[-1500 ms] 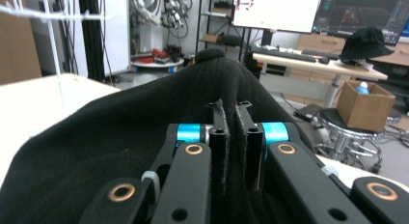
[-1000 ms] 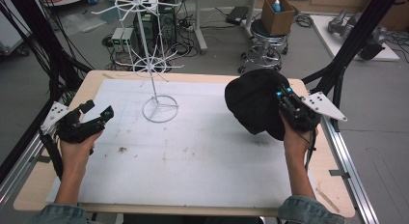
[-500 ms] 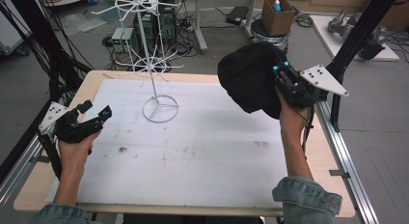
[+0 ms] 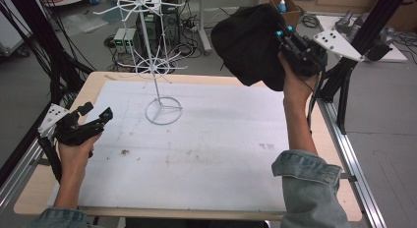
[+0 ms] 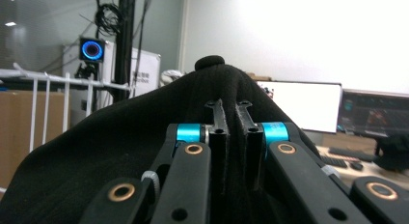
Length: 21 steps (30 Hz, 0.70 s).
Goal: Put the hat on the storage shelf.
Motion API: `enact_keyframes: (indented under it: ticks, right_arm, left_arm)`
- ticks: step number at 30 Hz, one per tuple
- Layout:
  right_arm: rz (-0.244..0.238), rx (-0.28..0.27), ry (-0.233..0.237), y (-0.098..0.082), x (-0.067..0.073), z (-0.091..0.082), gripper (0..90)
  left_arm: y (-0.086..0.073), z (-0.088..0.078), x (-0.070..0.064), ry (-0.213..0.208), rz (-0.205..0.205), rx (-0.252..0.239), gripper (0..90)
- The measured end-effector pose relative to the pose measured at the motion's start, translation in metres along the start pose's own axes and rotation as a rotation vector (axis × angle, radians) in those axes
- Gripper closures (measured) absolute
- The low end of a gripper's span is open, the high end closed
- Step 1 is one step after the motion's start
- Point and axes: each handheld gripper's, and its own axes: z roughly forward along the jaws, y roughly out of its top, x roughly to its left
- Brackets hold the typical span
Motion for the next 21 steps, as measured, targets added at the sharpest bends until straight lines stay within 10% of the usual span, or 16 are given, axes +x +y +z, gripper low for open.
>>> enact_keyframes:
  ticks: [21]
  right_arm:
    - [0.017, -0.097, 0.090, 0.042, 0.003, 0.035, 86.3]
  left_arm:
    - [0.000, -0.002, 0.001, -0.005, -0.002, 0.002, 18.0]
